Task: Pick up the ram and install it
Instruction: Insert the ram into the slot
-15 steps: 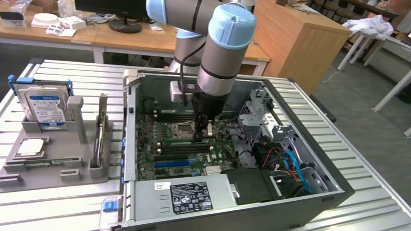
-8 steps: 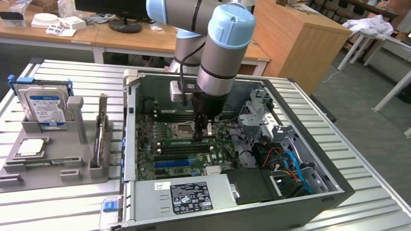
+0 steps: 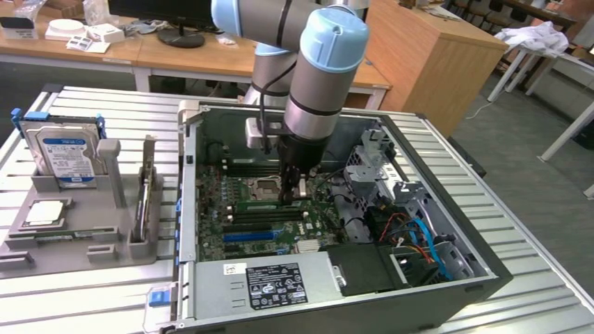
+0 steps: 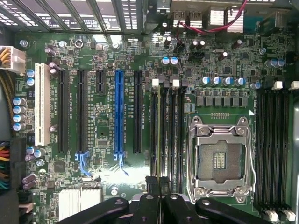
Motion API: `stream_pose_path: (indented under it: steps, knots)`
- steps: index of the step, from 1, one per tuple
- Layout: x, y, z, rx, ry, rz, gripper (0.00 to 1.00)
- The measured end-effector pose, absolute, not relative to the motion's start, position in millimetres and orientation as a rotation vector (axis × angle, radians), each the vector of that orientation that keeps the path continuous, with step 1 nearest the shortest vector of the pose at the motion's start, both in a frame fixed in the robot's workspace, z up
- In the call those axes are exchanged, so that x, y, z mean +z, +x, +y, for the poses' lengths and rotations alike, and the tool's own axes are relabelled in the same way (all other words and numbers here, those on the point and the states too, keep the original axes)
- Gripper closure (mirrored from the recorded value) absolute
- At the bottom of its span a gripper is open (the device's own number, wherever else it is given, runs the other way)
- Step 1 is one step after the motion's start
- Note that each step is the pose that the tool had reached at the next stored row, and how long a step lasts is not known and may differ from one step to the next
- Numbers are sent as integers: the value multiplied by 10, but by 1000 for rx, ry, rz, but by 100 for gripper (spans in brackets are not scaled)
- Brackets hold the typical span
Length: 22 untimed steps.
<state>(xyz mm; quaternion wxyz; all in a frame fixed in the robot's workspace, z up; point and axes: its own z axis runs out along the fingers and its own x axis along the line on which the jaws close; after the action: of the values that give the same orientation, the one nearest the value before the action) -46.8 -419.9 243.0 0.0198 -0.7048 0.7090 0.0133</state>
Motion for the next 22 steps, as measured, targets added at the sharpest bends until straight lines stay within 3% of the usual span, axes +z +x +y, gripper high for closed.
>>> stream_pose_path:
  steps: [22]
  knots:
    - [2357, -467, -4198, 43, -2186, 2199, 89]
